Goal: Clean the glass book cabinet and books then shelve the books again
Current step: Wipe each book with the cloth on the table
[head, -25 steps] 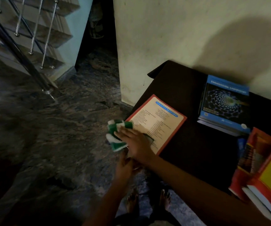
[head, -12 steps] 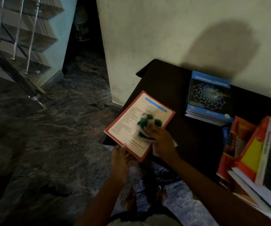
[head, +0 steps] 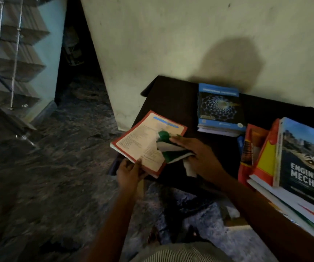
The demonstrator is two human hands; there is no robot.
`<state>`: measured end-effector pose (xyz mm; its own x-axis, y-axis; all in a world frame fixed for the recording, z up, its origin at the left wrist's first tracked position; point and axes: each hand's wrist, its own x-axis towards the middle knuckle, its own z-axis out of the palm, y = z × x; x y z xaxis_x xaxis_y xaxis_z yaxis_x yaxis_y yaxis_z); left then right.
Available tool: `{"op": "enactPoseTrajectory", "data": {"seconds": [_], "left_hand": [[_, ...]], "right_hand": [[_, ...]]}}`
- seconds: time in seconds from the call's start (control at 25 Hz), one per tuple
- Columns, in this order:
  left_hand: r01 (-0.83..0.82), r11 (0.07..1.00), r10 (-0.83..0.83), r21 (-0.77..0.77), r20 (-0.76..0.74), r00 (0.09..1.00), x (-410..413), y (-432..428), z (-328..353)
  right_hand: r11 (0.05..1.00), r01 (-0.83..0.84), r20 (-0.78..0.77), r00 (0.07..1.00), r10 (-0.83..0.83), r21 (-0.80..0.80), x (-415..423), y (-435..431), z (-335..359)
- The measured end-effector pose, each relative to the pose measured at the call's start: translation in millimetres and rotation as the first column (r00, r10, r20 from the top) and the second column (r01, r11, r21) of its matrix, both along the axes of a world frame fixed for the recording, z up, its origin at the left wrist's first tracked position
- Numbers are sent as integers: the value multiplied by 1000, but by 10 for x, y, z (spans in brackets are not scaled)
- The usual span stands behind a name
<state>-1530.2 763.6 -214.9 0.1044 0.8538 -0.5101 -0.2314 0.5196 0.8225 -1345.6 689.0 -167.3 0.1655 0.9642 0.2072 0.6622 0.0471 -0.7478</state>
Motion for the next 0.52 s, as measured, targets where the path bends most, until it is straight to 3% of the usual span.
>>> {"op": "enactPoseTrajectory", "data": {"seconds": [0.12,0.24,0.4,0.52], "left_hand": [[100,967,-41,233,-245,969,150,97,320],[267,830,30,489,-518,855,431,-1,801],[369,464,171,805,-490,855,932,-284,1291],[529,183,165,829,-556,815,1516,-555,1388]], "right_hand": [[996,-21,120,993,10,91,347,-75,408],[973,43,203,975,-90,228,679,-313,827],[904,178,207,940,-273,388,1076,-881,1305],[811,300,151,893,-424,502,1381,-1485,1400]]}}
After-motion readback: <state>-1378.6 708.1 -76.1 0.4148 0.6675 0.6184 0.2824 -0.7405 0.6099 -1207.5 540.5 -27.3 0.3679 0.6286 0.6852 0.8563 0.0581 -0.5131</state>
